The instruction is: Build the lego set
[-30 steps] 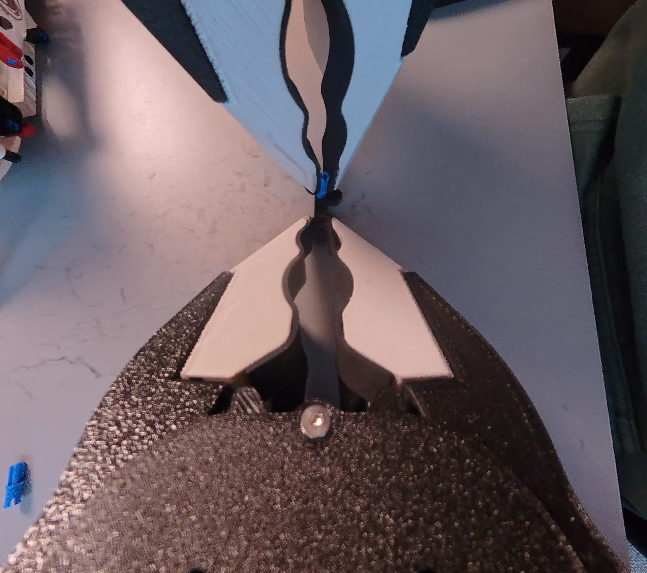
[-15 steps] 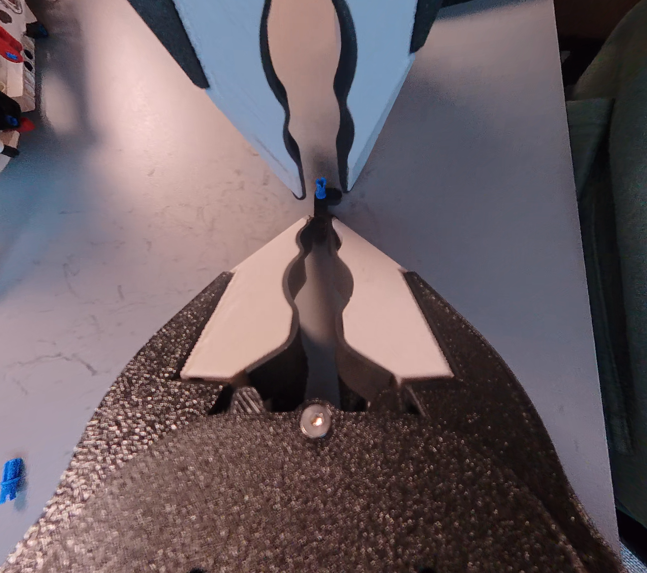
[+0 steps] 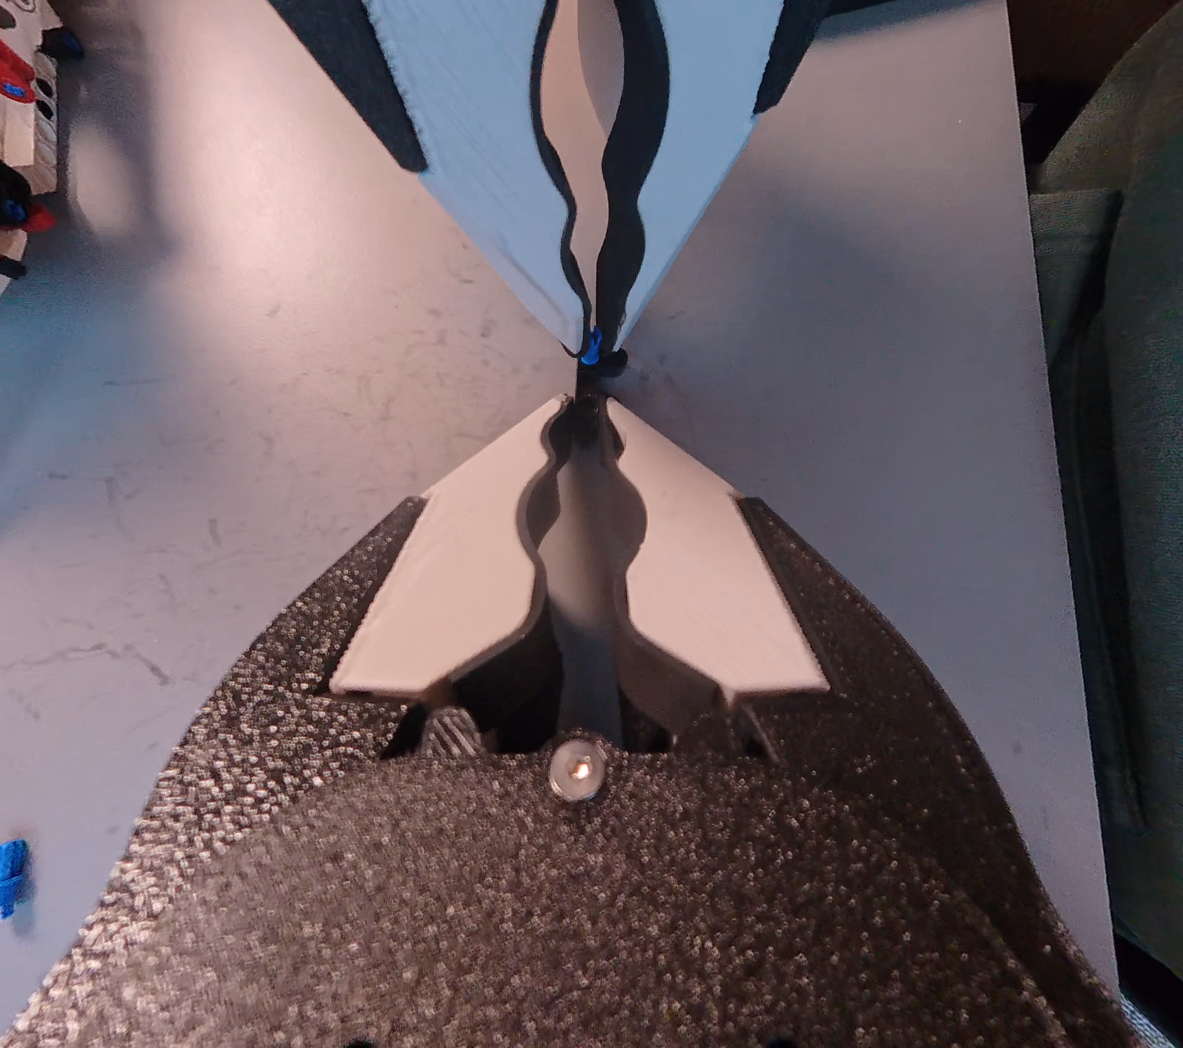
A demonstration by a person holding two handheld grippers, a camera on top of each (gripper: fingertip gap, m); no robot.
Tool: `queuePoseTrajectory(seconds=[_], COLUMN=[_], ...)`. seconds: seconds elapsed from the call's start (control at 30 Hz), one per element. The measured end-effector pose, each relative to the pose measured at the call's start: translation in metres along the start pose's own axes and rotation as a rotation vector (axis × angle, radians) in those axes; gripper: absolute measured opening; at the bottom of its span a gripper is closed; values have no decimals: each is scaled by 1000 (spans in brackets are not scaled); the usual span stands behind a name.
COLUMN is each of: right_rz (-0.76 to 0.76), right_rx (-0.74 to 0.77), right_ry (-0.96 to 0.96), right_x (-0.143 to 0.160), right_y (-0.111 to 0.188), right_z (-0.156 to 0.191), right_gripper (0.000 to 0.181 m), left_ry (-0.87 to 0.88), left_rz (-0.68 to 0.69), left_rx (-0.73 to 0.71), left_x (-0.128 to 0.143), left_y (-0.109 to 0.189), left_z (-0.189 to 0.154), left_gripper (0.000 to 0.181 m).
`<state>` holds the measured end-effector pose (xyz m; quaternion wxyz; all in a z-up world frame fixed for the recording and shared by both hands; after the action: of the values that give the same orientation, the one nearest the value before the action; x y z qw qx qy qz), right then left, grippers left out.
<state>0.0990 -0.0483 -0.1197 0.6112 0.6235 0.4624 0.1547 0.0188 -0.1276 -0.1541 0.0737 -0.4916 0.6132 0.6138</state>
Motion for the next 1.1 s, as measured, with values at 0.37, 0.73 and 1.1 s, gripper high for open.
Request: queuePoseTrajectory(seconds=[0.37,0.73,1.1], right_rz=[-195,-275,-321], right_rx=[201,242,271], right_ry=[-203,-208,-234], right_x=[25,26,37], right_y=[-1,-18,-19], right_z=[14,3,-5], right_gripper=[24,16,15], left_ry=[-8,12,56], left_rz=[-1,-29,-57], left_rx=[-89,-106,-126], left_x=[2,5,8], left_y=[4,7,12], left_z=[5,12,20], left_gripper=[7,7,7])
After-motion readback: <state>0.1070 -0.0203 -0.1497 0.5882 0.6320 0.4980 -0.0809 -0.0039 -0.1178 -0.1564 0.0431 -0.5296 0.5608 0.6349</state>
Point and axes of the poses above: each gripper's, where its closed fingertips meet, y back along the fingers, x out of its underside, z = x × y across the jaws, the point moved 10 cm from there along y, back along the fingers, and after that the axes turned 13 degrees about x, right-handed, at the moved point
